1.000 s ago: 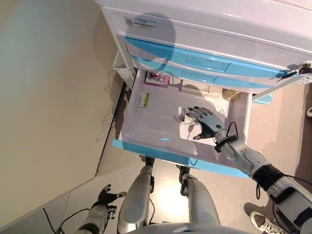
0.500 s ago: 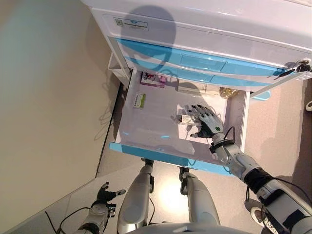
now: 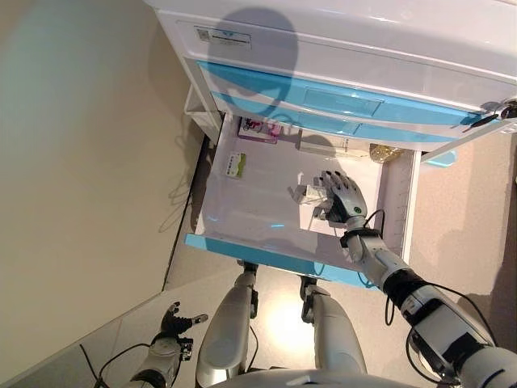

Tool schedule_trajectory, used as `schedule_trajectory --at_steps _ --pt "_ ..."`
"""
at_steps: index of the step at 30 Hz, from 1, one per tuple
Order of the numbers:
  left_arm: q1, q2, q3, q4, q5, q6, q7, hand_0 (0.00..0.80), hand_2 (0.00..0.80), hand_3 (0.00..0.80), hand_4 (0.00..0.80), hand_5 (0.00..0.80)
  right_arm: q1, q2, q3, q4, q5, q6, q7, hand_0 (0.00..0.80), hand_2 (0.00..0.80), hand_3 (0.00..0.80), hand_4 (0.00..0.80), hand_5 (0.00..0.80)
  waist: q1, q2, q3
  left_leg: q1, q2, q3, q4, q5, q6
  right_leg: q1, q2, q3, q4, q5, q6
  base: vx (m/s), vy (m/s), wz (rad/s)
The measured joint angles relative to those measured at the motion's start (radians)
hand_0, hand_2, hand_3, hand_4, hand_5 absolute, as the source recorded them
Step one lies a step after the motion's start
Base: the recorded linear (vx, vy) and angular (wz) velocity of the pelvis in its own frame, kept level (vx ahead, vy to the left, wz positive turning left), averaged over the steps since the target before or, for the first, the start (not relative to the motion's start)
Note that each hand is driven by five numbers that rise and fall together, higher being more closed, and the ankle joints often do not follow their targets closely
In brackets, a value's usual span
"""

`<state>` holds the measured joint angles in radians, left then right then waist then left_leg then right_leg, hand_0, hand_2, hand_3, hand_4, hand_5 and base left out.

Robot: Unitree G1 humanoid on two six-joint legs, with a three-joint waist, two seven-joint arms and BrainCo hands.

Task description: Open the drawer and pick up the medicine

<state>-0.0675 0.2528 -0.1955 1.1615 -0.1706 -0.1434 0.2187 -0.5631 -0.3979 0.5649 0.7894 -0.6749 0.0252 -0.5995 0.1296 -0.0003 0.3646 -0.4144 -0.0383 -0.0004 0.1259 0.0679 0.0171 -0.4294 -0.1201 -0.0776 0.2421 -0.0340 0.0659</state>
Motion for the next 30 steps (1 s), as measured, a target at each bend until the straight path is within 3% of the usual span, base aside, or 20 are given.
schedule_trajectory --at_steps 10,11,13,19,30 --pt "0.0 -0.005 -0.02 0.0 -0.002 0.0 0.001 0.0 0.0 0.0 0.0 0.0 -0.085 0.022 0.037 0.108 0.001 0.032 0.003 0.0 0.0 0.0 0.0 0.0 0.003 0.005 -0.001 -0.001 -0.001 -0.001 0.003 0.0 0.0 -0.001 -0.004 -0.005 0.007 0.0 0.0 0.0 0.0 0.0" --pt "0.0 -0.006 -0.02 0.001 -0.003 0.0 0.001 0.0 0.0 0.0 0.0 0.0 -0.099 0.024 0.053 0.133 -0.001 0.036 0.009 0.135 0.135 0.135 0.135 0.135 0.002 0.006 -0.002 -0.001 -0.001 -0.002 0.003 0.0 0.0 -0.001 -0.004 -0.005 0.007 0.0 0.0 0.0 0.0 0.0" --pt "0.0 -0.007 -0.02 0.002 -0.005 0.001 0.001 0.0 0.0 0.0 0.0 0.0 -0.125 0.025 0.084 0.159 -0.007 0.041 0.028 0.8 0.8 0.8 0.8 0.8 0.0 0.007 -0.003 -0.001 0.0 -0.002 0.004 -0.001 -0.002 -0.001 -0.004 -0.005 0.008 0.0 0.0 0.0 0.0 0.0" --pt "0.0 -0.011 -0.02 0.007 -0.007 0.005 -0.003 0.0 0.0 0.0 0.0 0.0 -0.202 0.023 0.117 0.21 -0.082 0.099 0.075 0.8 0.8 0.8 0.8 0.8 0.004 0.024 -0.018 -0.01 0.0 -0.008 0.008 0.0 -0.008 -0.008 -0.005 -0.013 0.019 -0.002 -0.001 0.022 -0.007 0.04" --pt "0.0 -0.016 -0.019 0.021 -0.007 0.02 -0.005 0.0 0.0 0.0 0.0 0.0 -0.174 0.011 0.121 0.16 -0.1 0.087 0.125 0.8 0.8 0.8 0.8 0.8 -0.002 0.019 -0.042 -0.013 -0.003 -0.017 0.009 0.007 -0.003 -0.007 -0.003 -0.019 0.024 -0.002 -0.001 0.007 -0.004 0.03"
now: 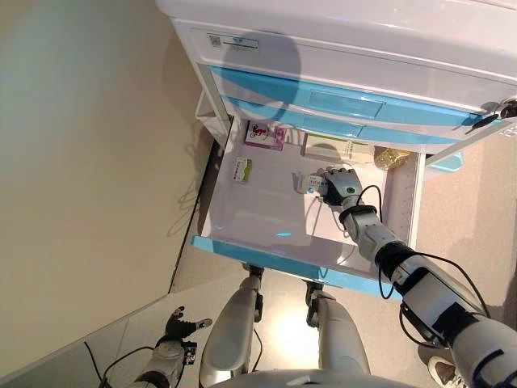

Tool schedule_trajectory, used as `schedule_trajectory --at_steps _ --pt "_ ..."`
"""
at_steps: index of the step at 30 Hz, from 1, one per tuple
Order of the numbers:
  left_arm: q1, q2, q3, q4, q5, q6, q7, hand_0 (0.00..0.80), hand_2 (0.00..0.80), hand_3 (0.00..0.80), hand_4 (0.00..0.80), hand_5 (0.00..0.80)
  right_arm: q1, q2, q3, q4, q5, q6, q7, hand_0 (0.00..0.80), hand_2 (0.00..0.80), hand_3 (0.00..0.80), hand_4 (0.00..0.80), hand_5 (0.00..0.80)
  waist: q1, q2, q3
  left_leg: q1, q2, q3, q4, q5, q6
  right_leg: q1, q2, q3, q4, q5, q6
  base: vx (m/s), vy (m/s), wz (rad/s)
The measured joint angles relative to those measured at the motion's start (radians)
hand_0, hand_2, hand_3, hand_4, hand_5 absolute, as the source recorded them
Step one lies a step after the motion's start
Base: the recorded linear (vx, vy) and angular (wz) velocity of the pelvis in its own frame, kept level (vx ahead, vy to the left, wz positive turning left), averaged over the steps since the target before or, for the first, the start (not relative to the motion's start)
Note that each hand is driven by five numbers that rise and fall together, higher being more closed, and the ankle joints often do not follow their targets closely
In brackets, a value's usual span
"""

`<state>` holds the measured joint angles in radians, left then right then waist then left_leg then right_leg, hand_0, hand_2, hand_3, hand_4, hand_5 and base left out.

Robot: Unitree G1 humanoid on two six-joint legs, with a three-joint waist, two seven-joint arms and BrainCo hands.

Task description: Open the drawer and pick up the medicine

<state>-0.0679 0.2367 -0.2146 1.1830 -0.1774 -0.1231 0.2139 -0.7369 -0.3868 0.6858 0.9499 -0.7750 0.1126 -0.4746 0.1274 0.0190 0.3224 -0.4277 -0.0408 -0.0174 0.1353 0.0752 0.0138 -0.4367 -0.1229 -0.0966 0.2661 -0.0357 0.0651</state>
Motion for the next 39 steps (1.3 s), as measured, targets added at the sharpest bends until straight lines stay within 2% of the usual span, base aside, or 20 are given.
schedule_trajectory --at_steps 5,8,11,13,17,21,23,26,30,32,34,35,39 --pt "0.0 0.0 0.001 0.002 0.0 0.001 -0.002 0.0 0.0 0.0 0.0 0.0 0.023 -0.028 0.003 -0.049 -0.021 -0.002 0.025 0.8 0.8 0.8 0.8 0.8 -0.001 -0.008 -0.005 0.0 -0.001 -0.007 -0.001 0.003 -0.002 0.0 0.0 -0.001 0.002 0.0 0.0 0.0 0.0 0.0" --pt "0.0 0.002 0.002 0.003 0.0 0.002 -0.007 0.0 0.0 0.0 0.0 0.0 0.047 -0.068 0.029 -0.14 -0.033 -0.01 0.043 0.8 0.8 0.8 0.8 0.8 -0.003 -0.019 -0.011 0.002 -0.001 -0.008 -0.001 0.003 -0.001 0.002 0.001 0.0 0.001 0.0 0.0 0.0 0.0 0.0" --pt "-0.001 0.004 0.027 0.005 0.002 0.009 -0.023 0.0 0.0 0.0 0.0 0.0 0.085 -0.169 0.038 -0.379 -0.039 -0.048 0.097 0.8 0.8 0.8 0.8 0.8 -0.006 -0.03 -0.016 0.019 0.0 -0.005 -0.004 0.004 -0.001 0.017 0.003 0.003 -0.005 0.001 0.0 0.01 -0.031 -0.03" --pt "0.0 0.016 0.05 0.015 0.005 0.016 -0.025 0.0 0.0 0.0 0.0 0.0 0.097 -0.196 0.032 -0.47 -0.038 -0.074 0.109 0.8 0.8 0.8 0.8 0.8 -0.008 -0.048 -0.026 0.039 0.005 0.002 -0.01 0.003 -0.002 0.035 0.008 0.005 -0.013 0.001 -0.002 0.011 -0.028 -0.1" --pt "0.002 0.03 0.075 0.018 0.009 0.028 -0.028 0.0 0.0 0.0 0.0 0.0 0.146 -0.214 0.021 -0.539 -0.012 -0.126 0.159 0.8 0.8 0.8 0.8 0.8 -0.006 -0.081 -0.045 0.07 0.013 0.013 -0.026 -0.002 -0.008 0.062 0.015 0.009 -0.032 0.003 -0.005 0.039 -0.039 -0.09" --pt "0.005 0.031 0.097 0.035 0.015 0.043 -0.04 0.0 0.0 0.0 0.0 0.0 0.234 -0.215 -0.015 -0.605 0.115 -0.174 0.247 0.8 0.8 0.8 0.8 0.8 -0.021 -0.091 -0.05 0.133 0.016 0.016 -0.055 -0.002 -0.009 0.124 0.017 0.01 -0.068 0.006 -0.002 0.048 -0.032 -0.04" --pt "0.006 0.031 0.141 0.042 0.038 0.053 -0.053 0.0 0.0 0.0 0.0 0.0 0.259 -0.222 -0.028 -0.658 0.202 -0.183 0.309 0.8 0.8 0.8 0.8 0.8 -0.029 -0.094 -0.052 0.161 0.019 0.019 -0.069 -0.002 -0.009 0.155 0.021 0.011 -0.092 0.013 -0.001 0.07 -0.036 -0.08" --pt "0.013 0.046 0.157 0.047 0.047 0.059 -0.067 0.0 0.0 0.0 0.0 0.0 0.282 -0.222 -0.058 -0.712 0.295 -0.2 0.364 0.8 0.8 0.8 0.8 0.8 -0.031 -0.104 -0.064 0.202 0.025 0.029 -0.09 -0.001 -0.009 0.193 0.028 0.018 -0.119 0.02 -0.004 0.07 -0.039 -0.12" --pt "0.028 0.074 0.201 0.055 0.056 0.075 -0.101 0.0 0.0 0.0 0.0 0.0 0.284 -0.287 -0.099 -0.845 0.5 -0.202 0.496 0.8 0.8 0.8 0.8 0.8 -0.029 -0.117 -0.089 0.273 0.036 0.046 -0.125 -0.005 -0.014 0.271 0.041 0.026 -0.179 0.039 -0.009 0.079 -0.023 -0.12" --pt "0.051 0.084 0.203 0.056 0.066 0.079 -0.112 0.0 0.0 0.0 0.0 0.0 0.296 -0.306 -0.137 -0.899 0.566 -0.205 0.538 0.8 0.8 0.8 0.8 0.8 -0.031 -0.122 -0.136 0.287 0.039 0.05 -0.141 -0.007 -0.017 0.287 0.046 0.027 -0.201 0.042 -0.011 0.116 -0.025 -0.08" --pt "0.066 0.087 0.207 0.057 0.084 0.084 -0.126 0.0 0.0 0.0 0.0 0.0 0.297 -0.362 -0.163 -0.968 0.632 -0.205 0.588 0.8 0.8 0.8 0.8 0.8 -0.028 -0.124 -0.157 0.323 0.04 0.057 -0.157 -0.006 -0.019 0.322 0.049 0.029 -0.222 0.044 -0.01 0.089 -0.019 -0.08" --pt "0.075 0.087 0.209 0.059 0.086 0.089 -0.139 0.0 0.0 0.0 0.0 0.0 0.297 -0.429 -0.177 -1.029 0.692 -0.205 0.626 0.8 0.8 0.8 0.8 0.8 -0.032 -0.123 -0.178 0.35 0.043 0.064 -0.176 -0.006 -0.019 0.349 0.051 0.029 -0.241 0.046 -0.01 0.094 -0.009 -0.04" --pt "0.121 0.087 0.225 0.059 0.087 0.091 -0.159 0.0 0.0 0.0 0.0 0.0 0.296 -0.573 -0.252 -1.107 0.831 -0.205 0.691 0.8 0.8 0.8 0.8 0.8 -0.038 -0.136 -0.249 0.389 0.045 0.068 -0.208 -0.009 -0.023 0.389 0.054 0.027 -0.279 0.047 -0.01 0.085 -0.008 -0.02"
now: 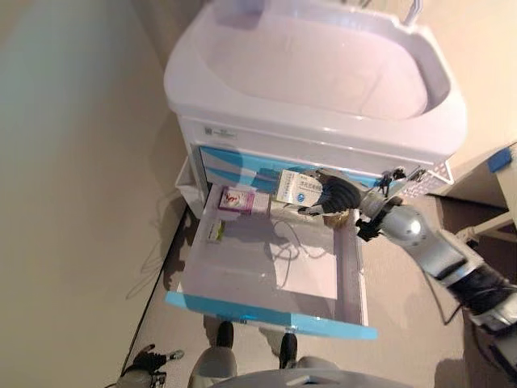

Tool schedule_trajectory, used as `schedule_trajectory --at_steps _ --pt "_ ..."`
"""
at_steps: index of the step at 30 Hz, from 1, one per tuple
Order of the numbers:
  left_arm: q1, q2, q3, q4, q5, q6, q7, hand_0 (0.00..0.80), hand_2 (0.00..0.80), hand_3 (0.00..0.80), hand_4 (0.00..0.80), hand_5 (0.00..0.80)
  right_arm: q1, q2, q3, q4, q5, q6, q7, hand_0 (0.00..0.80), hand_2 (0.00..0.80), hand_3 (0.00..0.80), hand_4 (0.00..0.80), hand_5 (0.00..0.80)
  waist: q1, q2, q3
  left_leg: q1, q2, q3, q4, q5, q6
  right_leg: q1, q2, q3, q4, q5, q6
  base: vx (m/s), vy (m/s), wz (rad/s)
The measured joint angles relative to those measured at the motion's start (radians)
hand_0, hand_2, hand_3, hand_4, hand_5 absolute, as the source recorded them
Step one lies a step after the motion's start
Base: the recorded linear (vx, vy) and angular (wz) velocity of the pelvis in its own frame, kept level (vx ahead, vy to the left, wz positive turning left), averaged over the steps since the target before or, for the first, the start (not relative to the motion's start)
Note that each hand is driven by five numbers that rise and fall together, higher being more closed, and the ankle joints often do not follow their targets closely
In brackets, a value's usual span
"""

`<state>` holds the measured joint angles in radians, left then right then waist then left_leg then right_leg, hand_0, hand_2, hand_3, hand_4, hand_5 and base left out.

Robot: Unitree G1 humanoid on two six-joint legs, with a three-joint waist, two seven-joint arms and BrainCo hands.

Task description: Open the drawer and pick up the medicine

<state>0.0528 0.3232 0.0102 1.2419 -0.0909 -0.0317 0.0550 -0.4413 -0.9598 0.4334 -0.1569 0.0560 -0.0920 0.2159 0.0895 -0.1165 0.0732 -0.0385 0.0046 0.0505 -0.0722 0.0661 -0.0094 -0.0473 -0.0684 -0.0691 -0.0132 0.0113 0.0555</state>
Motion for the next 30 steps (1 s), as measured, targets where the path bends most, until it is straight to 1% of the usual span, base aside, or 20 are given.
schedule_trajectory --at_steps 2,3,4,6,7,11,14,15,17,18,19,20,22,23,24,25,26,27,29,30 --pt "0.011 -0.002 0.008 0.0 0.0 0.0 -0.01 0.0 0.0 0.0 0.0 0.0 -0.002 -0.069 -0.026 -0.034 0.039 0.0 0.018 0.8 0.8 0.8 0.8 0.8 -0.005 -0.002 -0.01 0.013 0.0 0.0 -0.008 0.0 -0.001 0.016 0.0 -0.001 -0.011 0.001 0.0 0.064 -0.001 0.01" --pt "0.028 -0.004 0.013 0.0 0.0 0.0 -0.017 0.0 0.0 0.0 0.0 0.0 -0.01 -0.111 -0.045 -0.059 0.073 -0.001 0.022 0.8 0.8 0.8 0.8 0.8 -0.019 -0.002 -0.025 0.021 -0.003 0.0 -0.013 0.0 0.0 0.026 0.0 -0.002 -0.021 0.003 0.001 0.038 0.002 0.02" --pt "0.041 -0.003 0.014 0.001 0.0 0.0 -0.019 0.0 0.0 0.0 0.0 0.0 -0.017 -0.114 -0.054 -0.062 0.09 -0.002 0.022 0.8 0.8 0.8 0.8 0.8 -0.021 -0.005 -0.035 0.023 -0.001 0.0 -0.014 -0.002 -0.002 0.029 0.001 -0.003 -0.024 0.002 0.001 0.075 0.004 0.01" --pt "0.045 -0.006 0.013 0.009 0.0 0.0 -0.026 0.0 0.0 0.0 0.0 0.0 -0.03 -0.184 -0.075 -0.1 0.151 -0.003 0.035 0.8 0.8 0.8 0.8 0.8 -0.028 -0.005 -0.04 0.029 -0.001 0.0 -0.014 -0.003 -0.003 0.041 0.001 -0.003 -0.036 0.005 0.002 0.061 0.004 -0.02" --pt "0.046 -0.01 0.014 0.01 0.0 -0.001 -0.027 0.0 0.0 0.0 0.0 0.0 -0.058 -0.257 -0.075 -0.115 0.195 -0.006 0.038 0.8 0.8 0.8 0.8 0.8 -0.03 -0.003 -0.044 0.03 0.0 0.001 -0.014 -0.004 -0.004 0.048 0.002 -0.003 -0.05 0.014 0.002 0.042 0.006 -0.02" --pt "0.058 -0.014 0.013 0.02 0.0 -0.001 -0.029 0.0 0.0 0.0 0.0 0.0 -0.115 -0.307 -0.102 -0.101 0.258 -0.013 0.034 0.8 0.8 0.8 0.8 0.8 -0.041 -0.007 -0.061 0.031 0.002 0.001 -0.014 -0.005 -0.006 0.053 0.006 -0.003 -0.062 0.017 -0.001 0.0 0.0 0.0" --pt "0.062 -0.024 0.01 0.03 0.0 -0.001 -0.032 0.0 0.0 0.0 0.0 0.0 -0.241 -0.354 -0.027 -0.054 0.313 -0.017 0.026 0.8 0.8 0.8 0.8 0.8 -0.047 -0.006 -0.065 0.031 0.004 0.001 -0.014 -0.006 -0.007 0.056 0.008 -0.004 -0.065 0.018 0.0 0.038 0.004 -0.01" --pt "0.064 -0.026 0.005 0.036 0.0 -0.001 -0.033 0.0 0.0 0.0 0.0 0.0 -0.352 -0.354 0.061 0.017 0.332 -0.021 0.011 0.8 0.8 0.8 0.8 0.8 -0.048 -0.007 -0.067 0.037 0.005 0.001 -0.014 -0.006 -0.008 0.064 0.009 -0.004 -0.07 0.02 0.0 0.0 0.0 0.0" --pt "0.063 -0.026 -0.007 0.037 0.0 -0.002 -0.033 0.0 0.0 0.0 0.0 0.0 -0.425 -0.354 0.112 0.106 0.345 -0.02 -0.015 0.8 0.8 0.8 0.8 0.8 -0.043 -0.019 -0.081 0.033 0.008 0.001 -0.014 -0.009 -0.012 0.062 0.01 -0.005 -0.076 0.021 -0.001 0.0 0.0 0.0" --pt "0.064 -0.026 -0.009 0.036 -0.001 -0.002 -0.033 0.0 0.0 0.0 0.0 0.0 -0.465 -0.343 0.152 0.144 0.349 -0.02 -0.023 0.8 0.8 0.8 0.8 0.8 -0.034 -0.022 -0.084 0.032 0.007 0.0 -0.014 -0.008 -0.01 0.063 0.011 -0.006 -0.076 0.021 -0.001 0.025 0.003 -0.03" --pt "0.075 -0.023 -0.035 0.046 -0.001 0.0 -0.034 0.0 0.0 0.0 0.0 0.0 -0.612 -0.304 0.295 0.249 0.348 -0.02 -0.036 0.8 0.8 0.8 0.8 0.8 -0.039 -0.023 -0.085 0.034 0.008 0.001 -0.014 -0.008 -0.011 0.063 0.012 -0.005 -0.076 0.023 -0.002 0.01 0.002 -0.04" --pt "0.071 -0.021 -0.04 0.048 -0.002 0.0 -0.034 0.0 0.0 0.0 0.0 0.0 -0.647 -0.3 0.325 0.295 0.347 -0.013 -0.045 0.8 0.8 0.8 0.8 0.8 -0.041 -0.026 -0.087 0.031 0.009 0.001 -0.014 -0.007 -0.011 0.061 0.012 -0.006 -0.076 0.024 -0.001 0.0 0.0 0.0" --pt "0.073 -0.019 -0.042 0.048 -0.003 -0.001 -0.033 0.0 0.0 0.0 0.0 0.0 -0.658 -0.271 0.327 0.375 0.345 -0.005 -0.072 0.8 0.8 0.8 0.8 0.8 -0.02 -0.036 -0.095 0.029 0.008 0.0 -0.014 -0.007 -0.011 0.059 0.012 -0.009 -0.076 0.024 -0.001 0.023 0.002 0.05" --pt "0.078 -0.018 -0.05 0.051 -0.005 0.0 -0.033 0.0 0.0 0.0 0.0 0.0 -0.677 -0.224 0.335 0.426 0.332 -0.001 -0.084 0.8 0.8 0.8 0.8 0.8 -0.017 -0.038 -0.097 0.03 0.008 0.0 -0.014 -0.007 -0.011 0.06 0.011 -0.01 -0.076 0.024 -0.001 0.027 -0.003 -0.03" --pt "0.089 -0.016 -0.059 0.063 -0.011 0.001 -0.033 0.0 0.0 0.0 0.0 0.0 -0.745 -0.131 0.376 0.561 0.303 -0.001 -0.098 0.8 0.8 0.8 0.8 0.8 -0.021 -0.037 -0.097 0.03 0.008 -0.003 -0.014 -0.006 -0.011 0.06 0.011 -0.01 -0.076 0.024 -0.001 0.018 -0.004 -0.04" --pt "0.083 -0.013 -0.067 0.068 -0.011 0.002 -0.033 0.0 0.0 0.0 0.0 0.0 -0.762 -0.092 0.378 0.624 0.289 0.005 -0.108 0.8 0.8 0.8 0.8 0.8 -0.021 -0.038 -0.098 0.029 0.009 -0.003 -0.014 -0.006 -0.011 0.059 0.012 -0.01 -0.076 0.024 -0.001 0.011 0.0 0.12" --pt "0.076 -0.008 -0.069 0.067 -0.016 -0.001 -0.033 0.0 0.0 0.0 0.0 0.0 -0.774 -0.045 0.376 0.747 0.254 0.024 -0.135 0.8 0.8 0.8 0.8 0.8 -0.003 -0.036 -0.095 0.018 0.008 -0.014 -0.014 -0.005 -0.01 0.058 0.01 -0.027 -0.076 0.024 -0.001 0.005 0.001 0.18" --pt "0.072 -0.006 -0.069 0.067 -0.025 -0.001 -0.032 0.0 0.0 0.0 0.0 0.0 -0.782 -0.012 0.372 0.809 0.237 0.036 -0.148 0.8 0.8 0.8 0.8 0.8 -0.001 -0.039 -0.097 0.02 0.008 -0.018 -0.014 -0.005 -0.01 0.059 0.011 -0.028 -0.076 0.024 -0.001 0.005 0.001 0.26" --pt "0.064 -0.005 -0.071 0.069 -0.046 -0.001 -0.032 0.0 0.0 0.0 0.0 0.0 -0.786 0.045 0.36 0.936 0.177 0.057 -0.174 0.8 0.8 0.8 0.8 0.8 0.033 -0.032 -0.092 0.006 0.005 -0.03 -0.014 -0.002 -0.01 0.052 0.01 -0.04 -0.076 0.023 -0.002 0.012 -0.004 0.16" --pt "0.063 -0.005 -0.072 0.079 -0.051 0.003 -0.031 0.0 0.0 0.0 0.0 0.0 -0.81 0.144 0.316 1.079 0.141 0.067 -0.208 0.8 0.8 0.8 0.8 0.8 0.03 -0.032 -0.09 0.002 0.006 -0.035 -0.012 -0.002 -0.01 0.049 0.01 -0.047 -0.076 0.023 -0.002 0.014 -0.004 0.12"
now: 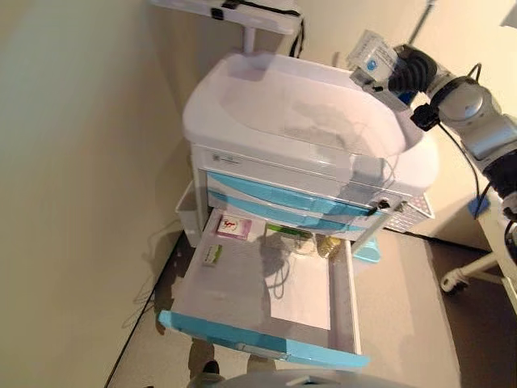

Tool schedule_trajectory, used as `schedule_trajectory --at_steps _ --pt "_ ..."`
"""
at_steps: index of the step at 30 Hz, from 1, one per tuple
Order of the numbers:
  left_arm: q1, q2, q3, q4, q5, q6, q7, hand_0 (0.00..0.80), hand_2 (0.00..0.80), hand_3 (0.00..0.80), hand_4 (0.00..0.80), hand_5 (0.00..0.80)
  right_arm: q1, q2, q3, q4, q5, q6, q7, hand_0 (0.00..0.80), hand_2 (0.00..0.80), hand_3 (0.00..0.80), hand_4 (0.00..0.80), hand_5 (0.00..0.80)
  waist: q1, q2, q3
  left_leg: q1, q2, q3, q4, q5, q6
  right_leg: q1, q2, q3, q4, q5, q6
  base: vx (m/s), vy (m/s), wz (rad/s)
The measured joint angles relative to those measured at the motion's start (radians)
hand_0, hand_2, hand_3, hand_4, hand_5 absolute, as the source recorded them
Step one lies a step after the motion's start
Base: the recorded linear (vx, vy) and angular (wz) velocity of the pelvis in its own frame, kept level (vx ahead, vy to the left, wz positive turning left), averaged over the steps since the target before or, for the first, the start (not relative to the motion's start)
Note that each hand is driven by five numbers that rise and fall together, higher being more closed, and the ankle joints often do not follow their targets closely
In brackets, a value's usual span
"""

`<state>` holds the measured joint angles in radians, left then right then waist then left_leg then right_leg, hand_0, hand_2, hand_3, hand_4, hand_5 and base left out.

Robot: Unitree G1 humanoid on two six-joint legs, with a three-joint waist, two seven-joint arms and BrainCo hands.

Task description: Open the drawer and pick up the medicine

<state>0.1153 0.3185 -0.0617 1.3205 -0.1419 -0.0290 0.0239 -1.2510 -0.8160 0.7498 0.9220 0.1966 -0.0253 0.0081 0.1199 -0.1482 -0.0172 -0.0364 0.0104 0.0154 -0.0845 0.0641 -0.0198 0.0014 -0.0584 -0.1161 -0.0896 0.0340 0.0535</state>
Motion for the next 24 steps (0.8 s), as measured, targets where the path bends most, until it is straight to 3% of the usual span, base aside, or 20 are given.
schedule_trajectory --at_steps 5,9,15,19,24 --pt "0.002 0.005 0.001 0.01 -0.001 0.0 0.006 0.0 0.0 0.0 0.0 0.0 -0.033 0.106 -0.02 0.243 -0.09 0.023 -0.046 0.8 0.8 0.8 0.8 0.8 0.039 0.015 0.017 -0.03 -0.009 -0.042 0.005 0.01 -0.002 -0.007 0.0 -0.033 0.0 -0.002 -0.004 0.017 -0.008 0.24" --pt "-0.006 0.01 -0.001 0.009 -0.002 -0.002 0.007 0.0 0.0 0.0 0.0 0.0 -0.046 0.12 -0.076 0.365 -0.176 0.032 -0.082 0.8 0.8 0.8 0.8 0.8 0.08 0.016 0.039 -0.054 -0.012 -0.081 0.009 0.015 -0.006 -0.008 0.002 -0.065 -0.001 -0.008 -0.003 0.021 -0.012 0.29" --pt "-0.009 0.02 -0.024 0.006 -0.002 -0.004 0.016 0.0 0.0 0.0 0.0 0.0 -0.047 0.12 -0.115 0.424 -0.223 0.048 -0.108 0.8 0.8 0.8 0.8 0.8 0.099 0.004 0.053 -0.082 -0.019 -0.137 0.014 0.023 -0.01 -0.007 0.002 -0.102 -0.001 -0.024 -0.002 0.008 -0.014 0.3" --pt "-0.028 0.023 -0.044 -0.008 -0.001 -0.005 0.016 0.0 0.0 0.0 0.0 0.0 -0.047 0.1 -0.129 0.489 -0.252 0.055 -0.115 0.8 0.8 0.8 0.8 0.8 0.117 0.003 0.066 -0.12 -0.027 -0.198 0.022 0.039 -0.016 -0.015 0.003 -0.145 -0.001 -0.033 -0.005 0.02 -0.01 0.43" --pt "-0.029 0.021 -0.045 -0.008 -0.001 -0.005 0.016 0.0 0.0 0.0 0.0 0.0 -0.049 0.089 -0.15 0.499 -0.265 0.054 -0.131 0.8 0.8 0.8 0.8 0.8 0.123 0.005 0.068 -0.138 -0.037 -0.226 0.024 0.046 -0.015 -0.018 -0.001 -0.165 -0.001 -0.036 -0.003 -0.001 -0.009 0.2"
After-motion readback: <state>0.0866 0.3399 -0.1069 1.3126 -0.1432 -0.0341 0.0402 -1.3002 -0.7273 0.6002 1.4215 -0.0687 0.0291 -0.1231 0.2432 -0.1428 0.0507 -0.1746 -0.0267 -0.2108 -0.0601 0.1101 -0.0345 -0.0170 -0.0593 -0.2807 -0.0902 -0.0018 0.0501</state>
